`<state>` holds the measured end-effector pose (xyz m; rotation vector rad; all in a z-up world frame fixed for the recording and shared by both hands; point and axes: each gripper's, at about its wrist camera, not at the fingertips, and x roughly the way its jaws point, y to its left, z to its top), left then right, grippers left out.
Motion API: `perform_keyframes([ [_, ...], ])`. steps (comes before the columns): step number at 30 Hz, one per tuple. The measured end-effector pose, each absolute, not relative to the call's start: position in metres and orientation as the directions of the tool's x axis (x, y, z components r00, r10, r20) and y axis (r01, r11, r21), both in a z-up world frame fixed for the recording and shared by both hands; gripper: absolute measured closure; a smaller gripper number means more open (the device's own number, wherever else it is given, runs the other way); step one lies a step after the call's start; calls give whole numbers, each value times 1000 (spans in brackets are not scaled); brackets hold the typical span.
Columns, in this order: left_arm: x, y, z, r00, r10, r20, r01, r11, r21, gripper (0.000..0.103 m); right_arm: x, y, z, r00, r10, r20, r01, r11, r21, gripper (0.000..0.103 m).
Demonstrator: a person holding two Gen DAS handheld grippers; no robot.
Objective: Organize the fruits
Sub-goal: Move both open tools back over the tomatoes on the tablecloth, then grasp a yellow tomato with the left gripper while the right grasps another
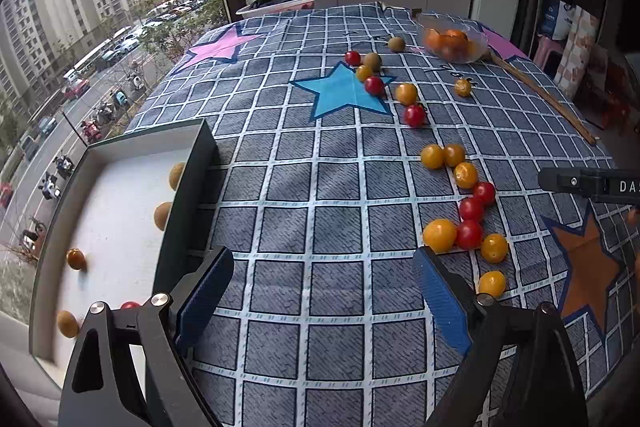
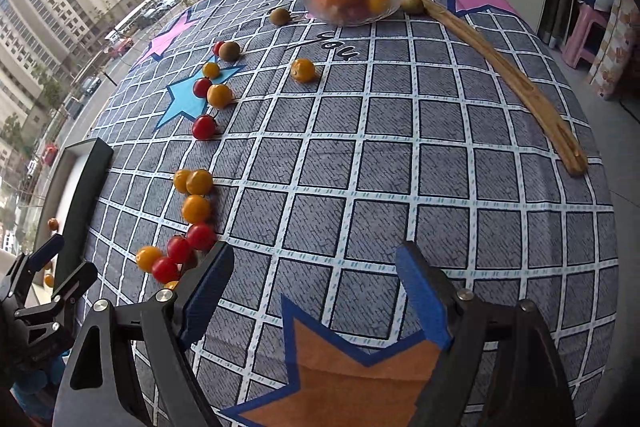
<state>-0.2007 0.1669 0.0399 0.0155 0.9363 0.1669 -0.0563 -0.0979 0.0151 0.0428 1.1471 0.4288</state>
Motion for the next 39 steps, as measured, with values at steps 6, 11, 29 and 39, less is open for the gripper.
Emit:
perform_keyframes([
  [6,-198,148,26,578,149,-802,-65,988,137,12,-61,-91,12,330,367,-870,-336,907,255,17],
  [11,-189,137,20,580,121,-806,-25,991,131,12,-65,-85,9,332,365,-870,-361,901,240,17],
  [29,-159,119,12,573,29,-819,25,998,52,65,-70,-85,8,343,366,-865,-381,896,228,18],
  [39,-171,126,13,571,54,-819,-6,998,62,80,-61,-62,8,330,387,-861,-405,882,241,18],
])
